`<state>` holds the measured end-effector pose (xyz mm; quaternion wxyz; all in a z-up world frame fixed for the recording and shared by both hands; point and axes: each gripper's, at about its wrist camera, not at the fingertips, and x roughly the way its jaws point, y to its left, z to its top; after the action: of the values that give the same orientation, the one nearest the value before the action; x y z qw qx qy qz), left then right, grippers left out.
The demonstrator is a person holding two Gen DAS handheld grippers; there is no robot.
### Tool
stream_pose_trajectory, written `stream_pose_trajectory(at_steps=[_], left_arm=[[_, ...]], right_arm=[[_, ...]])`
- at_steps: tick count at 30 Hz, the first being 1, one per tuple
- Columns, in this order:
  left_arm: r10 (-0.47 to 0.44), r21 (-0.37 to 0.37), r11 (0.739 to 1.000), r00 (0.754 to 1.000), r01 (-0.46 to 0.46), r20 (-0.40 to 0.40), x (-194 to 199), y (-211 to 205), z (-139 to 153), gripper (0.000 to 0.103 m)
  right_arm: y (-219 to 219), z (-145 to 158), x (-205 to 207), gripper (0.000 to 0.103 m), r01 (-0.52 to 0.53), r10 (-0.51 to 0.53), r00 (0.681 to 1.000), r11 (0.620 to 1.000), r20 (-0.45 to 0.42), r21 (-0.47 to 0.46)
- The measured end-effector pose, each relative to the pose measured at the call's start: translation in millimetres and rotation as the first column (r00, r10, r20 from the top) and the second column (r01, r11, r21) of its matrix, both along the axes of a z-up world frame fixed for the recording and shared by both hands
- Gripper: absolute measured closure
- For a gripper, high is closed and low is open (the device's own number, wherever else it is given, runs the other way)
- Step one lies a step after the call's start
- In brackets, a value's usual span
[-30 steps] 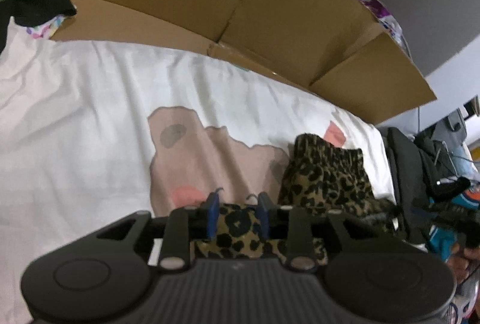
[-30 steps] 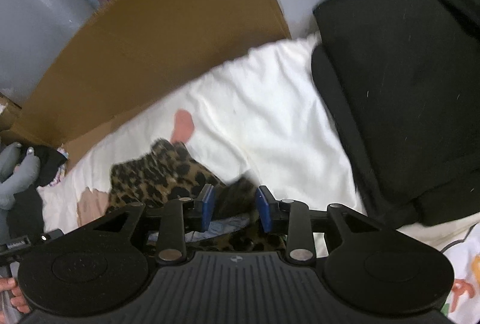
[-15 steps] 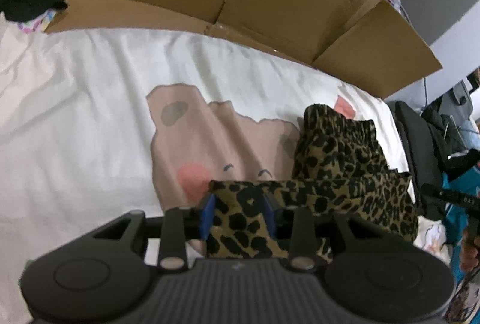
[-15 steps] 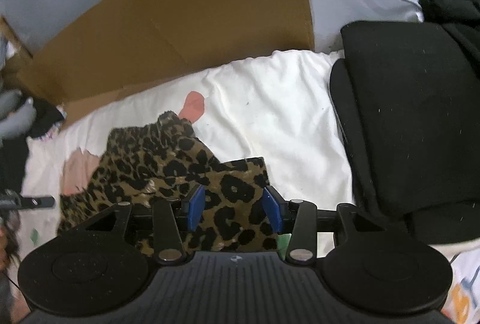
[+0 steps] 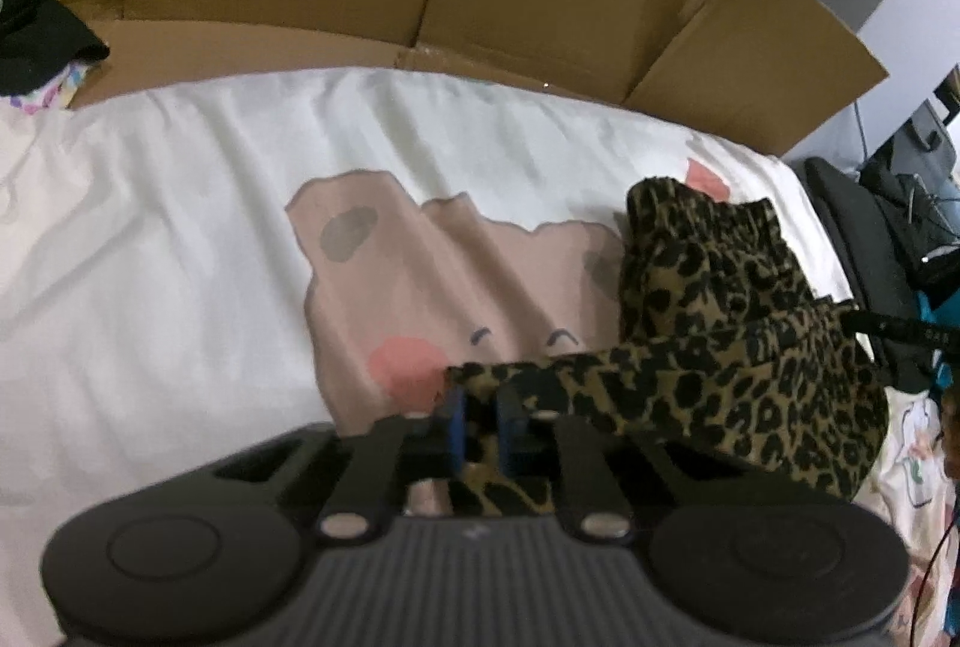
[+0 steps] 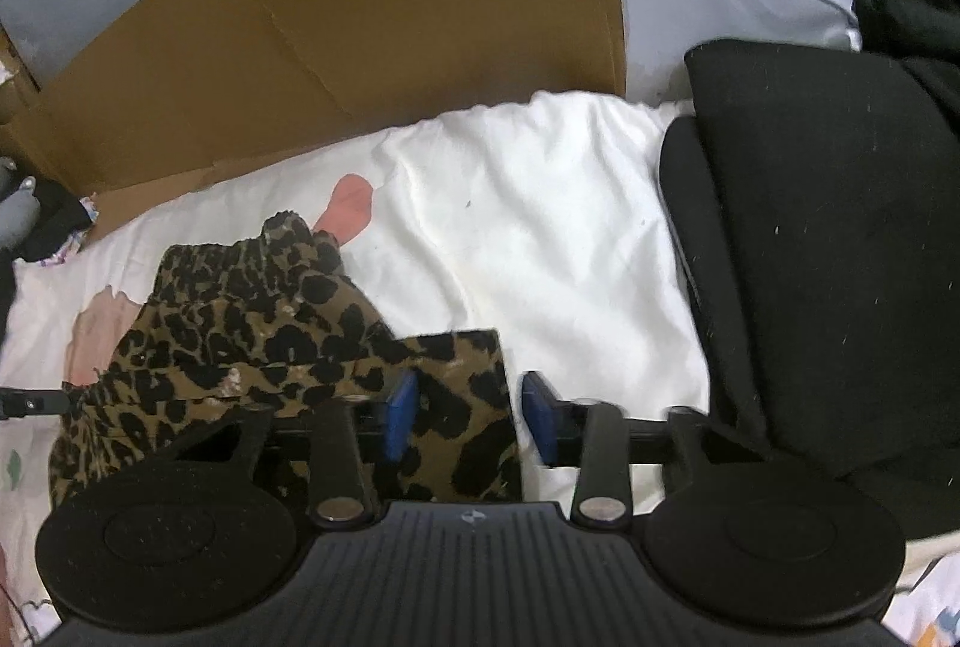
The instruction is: Fold clothes
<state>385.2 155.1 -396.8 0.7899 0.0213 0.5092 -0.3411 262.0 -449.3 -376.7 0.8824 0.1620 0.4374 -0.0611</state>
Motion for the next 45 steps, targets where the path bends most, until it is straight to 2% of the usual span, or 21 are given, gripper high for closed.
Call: stream_pose_trajectory(at_steps=[3,5,12,19,22,24,25,26,27,28,38,45], left_arm=[[0.002,-0.016,1.0,1.0,-0.001,0.016,-1,2,5,0.1],[0.01,-0.027,1.0,1.0,-0.009,0.026,-1,4,9,0.1],[0.064,-0.042,0.997,0.998,-0.064,0.007,2,13,7,0.1],[0.063,-0.013,0.998,0.998,-0.063,0.009,2,8,1,0.099],[0.045,0.013,0.999,0.999,-0.045,0.02,-1,5,0,0.091],[0.033,0.03,0.999,0.999,-0.034,0.028,-3,3,-1,0.083],[0.027,0.039,0.999,0.999,-0.028,0.032,-4,2,-2,0.073],[0.02,0.048,0.999,0.999,-0.022,0.035,-5,1,-2,0.067],[0.015,0.054,0.998,0.999,-0.017,0.039,-6,1,-3,0.067],[0.011,0.052,0.999,0.999,-0.013,0.04,-6,0,-4,0.067],[-0.017,0.068,0.998,0.999,0.015,0.029,-1,-8,-17,0.067],[-0.016,0.069,0.998,0.999,0.014,0.03,-1,-11,-21,0.067]], right_arm=[[0,3,1,0.1,-0.022,0.022,1.0,1.0,0.007,-0.01],[1,8,0,0.102,-0.023,0.024,0.999,1.0,0.022,-0.018],[4,22,2,0.103,-0.018,0.021,0.997,0.999,0.072,-0.042],[5,-3,16,0.103,-0.001,0.002,0.999,0.999,0.038,-0.041],[5,-14,19,0.102,0.009,-0.008,1.0,0.999,0.009,-0.034],[6,-12,18,0.098,0.013,-0.013,1.0,0.999,0.011,-0.033],[7,-10,16,0.095,0.01,-0.009,1.0,0.999,0.017,-0.035],[7,-9,15,0.086,0.002,-0.001,1.0,0.999,0.021,-0.038],[7,-7,15,0.073,-0.005,0.006,1.0,0.999,0.021,-0.042],[6,-6,14,0.066,-0.013,0.014,1.0,0.999,0.02,-0.046],[-1,-7,7,0.065,-0.035,0.035,0.999,0.999,-0.006,-0.013],[7,-19,13,0.065,-0.083,0.081,0.996,0.996,-0.044,-0.037]])
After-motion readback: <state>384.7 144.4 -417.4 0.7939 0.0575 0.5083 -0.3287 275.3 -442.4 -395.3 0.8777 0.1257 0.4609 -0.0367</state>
